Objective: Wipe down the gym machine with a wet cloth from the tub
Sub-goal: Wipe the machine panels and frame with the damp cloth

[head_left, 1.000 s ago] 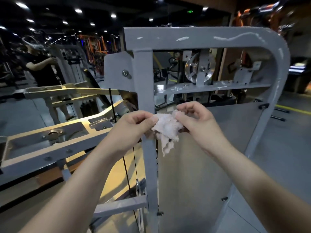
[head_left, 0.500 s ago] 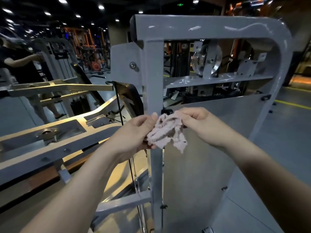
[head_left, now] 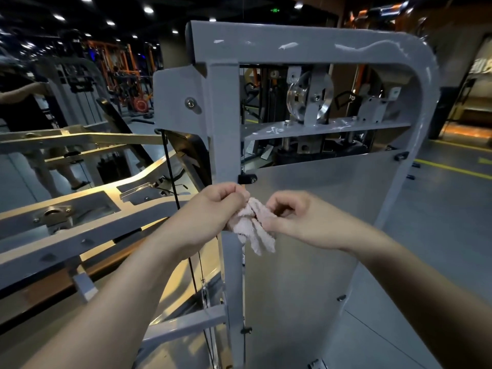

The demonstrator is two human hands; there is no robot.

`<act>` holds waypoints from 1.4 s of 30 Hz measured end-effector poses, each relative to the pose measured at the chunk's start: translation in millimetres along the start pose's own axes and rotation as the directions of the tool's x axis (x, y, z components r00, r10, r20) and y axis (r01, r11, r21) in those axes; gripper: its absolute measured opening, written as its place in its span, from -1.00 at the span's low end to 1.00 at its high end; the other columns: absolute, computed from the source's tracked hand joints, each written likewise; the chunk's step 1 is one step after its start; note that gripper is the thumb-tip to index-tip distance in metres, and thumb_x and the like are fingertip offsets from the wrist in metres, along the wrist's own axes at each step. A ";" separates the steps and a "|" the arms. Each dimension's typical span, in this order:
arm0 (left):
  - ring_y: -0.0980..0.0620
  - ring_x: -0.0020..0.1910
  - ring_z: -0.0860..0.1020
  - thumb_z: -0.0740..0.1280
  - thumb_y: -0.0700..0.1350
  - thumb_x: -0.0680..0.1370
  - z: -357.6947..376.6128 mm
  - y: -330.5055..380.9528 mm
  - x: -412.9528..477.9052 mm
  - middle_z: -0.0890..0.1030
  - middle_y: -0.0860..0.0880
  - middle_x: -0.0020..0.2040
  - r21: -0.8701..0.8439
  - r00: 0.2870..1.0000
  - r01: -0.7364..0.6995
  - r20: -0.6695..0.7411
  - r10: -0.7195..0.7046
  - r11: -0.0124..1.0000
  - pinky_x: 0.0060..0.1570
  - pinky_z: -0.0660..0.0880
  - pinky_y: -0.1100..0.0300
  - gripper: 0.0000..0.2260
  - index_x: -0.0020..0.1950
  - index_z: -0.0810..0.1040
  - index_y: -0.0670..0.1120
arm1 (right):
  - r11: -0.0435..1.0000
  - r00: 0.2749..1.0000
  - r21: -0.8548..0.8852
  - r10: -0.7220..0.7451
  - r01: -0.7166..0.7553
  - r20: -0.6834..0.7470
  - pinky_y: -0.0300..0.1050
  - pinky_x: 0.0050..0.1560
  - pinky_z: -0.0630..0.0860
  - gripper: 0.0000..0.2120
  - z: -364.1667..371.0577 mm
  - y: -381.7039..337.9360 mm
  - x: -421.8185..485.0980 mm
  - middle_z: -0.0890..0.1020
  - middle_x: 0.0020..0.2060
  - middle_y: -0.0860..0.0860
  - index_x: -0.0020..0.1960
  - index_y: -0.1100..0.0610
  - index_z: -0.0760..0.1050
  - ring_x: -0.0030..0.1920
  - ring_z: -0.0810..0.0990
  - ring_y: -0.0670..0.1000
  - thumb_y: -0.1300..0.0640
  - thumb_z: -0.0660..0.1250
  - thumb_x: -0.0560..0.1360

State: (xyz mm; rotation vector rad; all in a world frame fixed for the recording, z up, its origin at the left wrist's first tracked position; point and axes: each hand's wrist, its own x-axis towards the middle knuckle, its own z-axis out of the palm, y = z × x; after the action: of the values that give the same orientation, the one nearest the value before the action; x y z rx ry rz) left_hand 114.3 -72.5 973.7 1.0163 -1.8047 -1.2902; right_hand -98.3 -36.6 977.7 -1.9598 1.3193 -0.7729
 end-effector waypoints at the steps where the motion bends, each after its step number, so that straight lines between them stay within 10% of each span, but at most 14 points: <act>1: 0.00 -0.21 0.56 0.19 -0.15 0.71 2.1 -0.7 1.2 0.61 -0.12 -0.17 -0.001 1.000 0.012 0.009 -0.012 1.000 -0.14 0.52 0.17 -0.79 -0.02 0.57 -0.18 | 1.000 1.000 0.006 0.002 -0.002 -0.020 -0.14 -0.08 0.46 -0.91 -2.5 2.5 1.5 0.68 -0.21 0.00 -0.06 0.08 0.59 -0.22 0.55 -0.12 0.07 0.44 0.55; 6: -0.04 0.15 0.62 0.22 0.14 0.69 11.3 -7.9 5.8 0.66 -0.13 0.16 -0.011 0.996 0.045 0.072 -0.044 0.999 0.28 0.51 0.09 -0.62 0.16 0.65 -0.13 | 0.892 0.996 0.444 0.089 -0.090 0.022 -0.13 -0.01 0.57 -0.86 -22.0 5.7 4.6 0.69 -0.17 0.07 -0.04 0.19 0.60 -0.13 0.64 -0.01 0.30 0.28 0.62; 9: -0.28 0.21 0.58 0.36 -0.01 0.65 17.6 -10.3 8.0 0.64 -0.28 0.14 -0.024 0.989 0.009 0.146 -0.005 1.000 0.37 0.48 -0.14 -0.71 0.15 0.59 -0.25 | 0.859 0.992 0.499 0.123 -0.117 0.021 -0.05 0.00 0.57 -0.85 -30.5 12.2 4.1 0.69 -0.08 0.15 0.05 0.24 0.63 -0.07 0.64 0.07 0.28 0.27 0.64; 15: -0.11 -0.14 0.48 0.38 -0.05 0.57 24.5 -6.5 15.2 0.56 -0.14 -0.14 -0.151 0.989 0.019 0.148 0.004 0.988 -0.09 0.44 0.05 -0.72 0.10 0.54 -0.26 | 0.839 0.960 0.518 0.256 -0.165 -0.109 -0.10 -0.27 0.50 -0.84 -39.5 23.0 -0.6 0.66 -0.12 0.09 0.12 0.11 0.61 -0.21 0.59 0.04 0.14 0.26 0.68; 20: -0.09 -0.18 0.48 0.30 -0.26 0.66 27.9 -7.0 20.5 0.49 -0.13 -0.21 -0.175 0.978 -0.044 0.191 0.078 0.984 -0.08 0.48 0.05 -0.69 0.38 0.43 -0.02 | 0.816 0.941 0.564 0.277 -0.125 -0.192 -0.25 -0.50 0.44 -0.87 -42.9 28.9 -1.8 0.57 -0.14 0.05 0.22 0.05 0.48 -0.42 0.51 -0.11 0.10 0.23 0.70; 24: -0.20 0.17 0.60 0.32 -0.35 0.63 28.1 -2.9 21.5 0.63 -0.24 0.15 -0.055 0.967 -0.124 0.217 0.133 0.991 0.26 0.54 -0.17 -0.58 0.44 0.47 -0.01 | 0.883 0.951 0.453 0.236 -0.125 -0.198 -0.17 -0.36 0.43 -0.90 -44.4 40.9 -1.4 0.52 -0.12 0.10 0.06 -0.02 0.51 -0.32 0.47 -0.03 0.00 0.25 0.69; 28: -0.20 -0.12 0.61 0.36 -0.30 0.62 31.8 5.1 23.9 0.67 -0.23 0.00 -0.028 0.989 -0.115 0.086 0.117 0.993 -0.08 0.58 -0.13 -0.74 0.30 0.59 -0.15 | 0.969 0.988 0.228 0.124 -0.099 -0.096 -0.20 -0.15 0.50 -0.63 -44.3 46.4 -7.2 0.59 -0.09 -0.11 0.00 0.06 0.58 -0.17 0.55 -0.14 -0.26 0.31 0.54; 31: -0.15 -0.09 0.59 0.38 -0.19 0.63 32.0 4.9 28.2 0.69 -0.26 0.03 -0.021 0.993 -0.115 0.000 0.115 0.993 -0.05 0.48 -0.07 -0.84 0.19 0.65 -0.13 | 0.997 0.994 0.071 0.026 -0.018 -0.102 -0.20 0.07 0.47 -0.80 -44.0 52.5 -6.4 0.59 0.01 -0.09 -0.08 0.01 0.64 -0.03 0.58 -0.16 -0.12 0.48 0.52; 37: -0.12 -0.01 0.63 0.36 -0.07 0.65 33.2 5.0 33.4 0.69 -0.12 0.03 0.104 0.982 -0.115 -0.138 0.129 0.988 0.09 0.61 -0.03 -0.87 0.02 0.67 -0.09 | 0.733 0.998 0.681 0.026 0.015 -0.050 0.33 0.44 0.30 -0.55 -42.6 49.0 -5.5 0.49 0.31 0.46 0.35 0.40 0.49 0.32 0.48 0.44 0.10 0.27 0.60; 42: -0.02 -0.07 0.63 0.48 0.02 0.56 34.4 10.6 38.5 0.68 -0.07 -0.06 0.132 0.936 -0.128 -0.311 0.164 0.983 0.03 0.60 -0.05 -0.87 -0.01 0.60 0.01 | 0.603 0.999 0.798 0.005 0.030 -0.042 0.56 0.39 0.21 -0.51 -32.2 33.0 3.0 0.39 0.36 0.51 0.46 0.37 0.37 0.27 0.44 0.41 0.13 0.29 0.62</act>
State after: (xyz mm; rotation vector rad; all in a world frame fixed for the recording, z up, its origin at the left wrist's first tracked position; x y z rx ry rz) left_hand 64.7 -90.0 978.0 1.0608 -1.6765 -0.8856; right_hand -140.5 -54.9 972.3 -1.2058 0.7383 -1.1650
